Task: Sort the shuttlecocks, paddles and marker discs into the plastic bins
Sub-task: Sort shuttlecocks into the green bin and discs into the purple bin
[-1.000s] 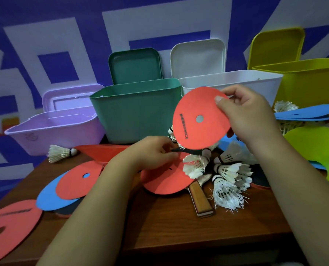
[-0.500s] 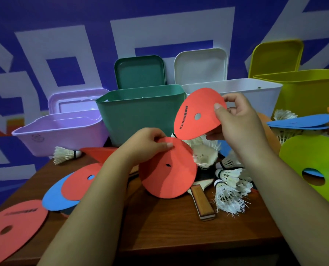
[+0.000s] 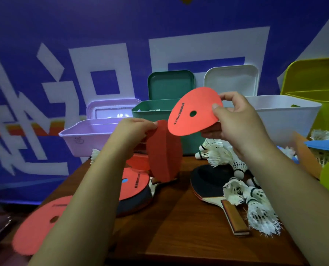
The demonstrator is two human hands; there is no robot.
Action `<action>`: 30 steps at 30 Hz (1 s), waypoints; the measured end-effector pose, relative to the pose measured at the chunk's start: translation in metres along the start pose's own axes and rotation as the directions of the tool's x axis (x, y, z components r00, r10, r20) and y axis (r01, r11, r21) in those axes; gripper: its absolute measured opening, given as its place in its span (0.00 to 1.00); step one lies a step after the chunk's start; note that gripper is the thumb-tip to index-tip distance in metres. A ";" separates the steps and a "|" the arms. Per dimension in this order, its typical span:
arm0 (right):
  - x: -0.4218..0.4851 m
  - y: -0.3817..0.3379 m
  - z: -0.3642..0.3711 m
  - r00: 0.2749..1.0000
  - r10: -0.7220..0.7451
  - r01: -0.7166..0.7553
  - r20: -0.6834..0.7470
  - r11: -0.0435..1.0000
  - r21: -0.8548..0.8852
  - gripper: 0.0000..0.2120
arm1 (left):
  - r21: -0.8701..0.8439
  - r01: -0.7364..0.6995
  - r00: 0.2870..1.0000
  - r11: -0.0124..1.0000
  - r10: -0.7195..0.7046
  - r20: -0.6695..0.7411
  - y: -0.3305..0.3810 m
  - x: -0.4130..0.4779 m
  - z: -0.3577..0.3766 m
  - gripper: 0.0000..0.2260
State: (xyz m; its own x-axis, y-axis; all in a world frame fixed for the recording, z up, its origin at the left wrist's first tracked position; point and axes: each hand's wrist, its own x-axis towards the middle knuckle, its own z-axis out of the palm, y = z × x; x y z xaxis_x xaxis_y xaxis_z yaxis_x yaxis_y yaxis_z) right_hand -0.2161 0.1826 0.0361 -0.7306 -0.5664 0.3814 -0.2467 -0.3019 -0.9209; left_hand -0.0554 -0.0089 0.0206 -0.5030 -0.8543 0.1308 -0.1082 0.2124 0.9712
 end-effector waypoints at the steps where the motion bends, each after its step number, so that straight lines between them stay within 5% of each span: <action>1: 0.000 0.000 0.006 1.000 0.002 -0.002 0.007 1.000 0.005 0.08 | -0.109 0.045 0.999 0.993 -0.044 0.009 0.000 0.000 -0.003 0.06; 6: 0.000 0.001 0.029 1.000 0.021 -0.022 0.022 0.999 0.029 0.09 | -0.293 -0.003 0.990 0.956 -0.038 -0.134 -0.006 0.006 -0.025 0.11; 9: 0.000 -0.001 0.042 0.998 0.048 -0.050 0.046 0.998 0.026 0.09 | -0.305 -0.062 0.975 0.950 -0.008 -0.224 -0.008 0.006 -0.044 0.03; 15: 0.001 -0.006 0.078 0.980 0.118 -0.132 0.160 0.988 0.078 0.14 | -0.496 -0.163 0.906 0.853 -0.070 -0.418 -0.007 0.016 -0.097 0.05; 19: 0.007 -0.004 0.113 0.958 0.157 -0.185 0.239 0.978 0.100 0.16 | -0.601 -0.197 0.883 0.775 -0.125 -0.452 -0.010 0.030 -0.136 0.02; 24: 0.021 0.004 0.152 0.946 0.167 -0.190 0.279 0.980 0.056 0.18 | -0.691 -0.213 0.871 0.690 -0.186 -0.454 -0.015 0.059 -0.177 0.11; 30: 0.043 0.015 0.181 0.936 0.190 -0.208 0.297 0.978 0.033 0.18 | -0.699 -0.230 0.850 0.677 -0.210 -0.484 -0.014 0.101 -0.196 0.12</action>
State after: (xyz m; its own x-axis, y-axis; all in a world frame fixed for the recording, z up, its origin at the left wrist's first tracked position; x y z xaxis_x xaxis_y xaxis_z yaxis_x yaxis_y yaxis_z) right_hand -0.1361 0.0152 0.0528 -0.5415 -0.8150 0.2064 -0.0683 -0.2021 -0.9770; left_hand 0.0632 -0.1909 0.0594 0.0100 -0.9999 0.0033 0.6417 0.0090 0.7669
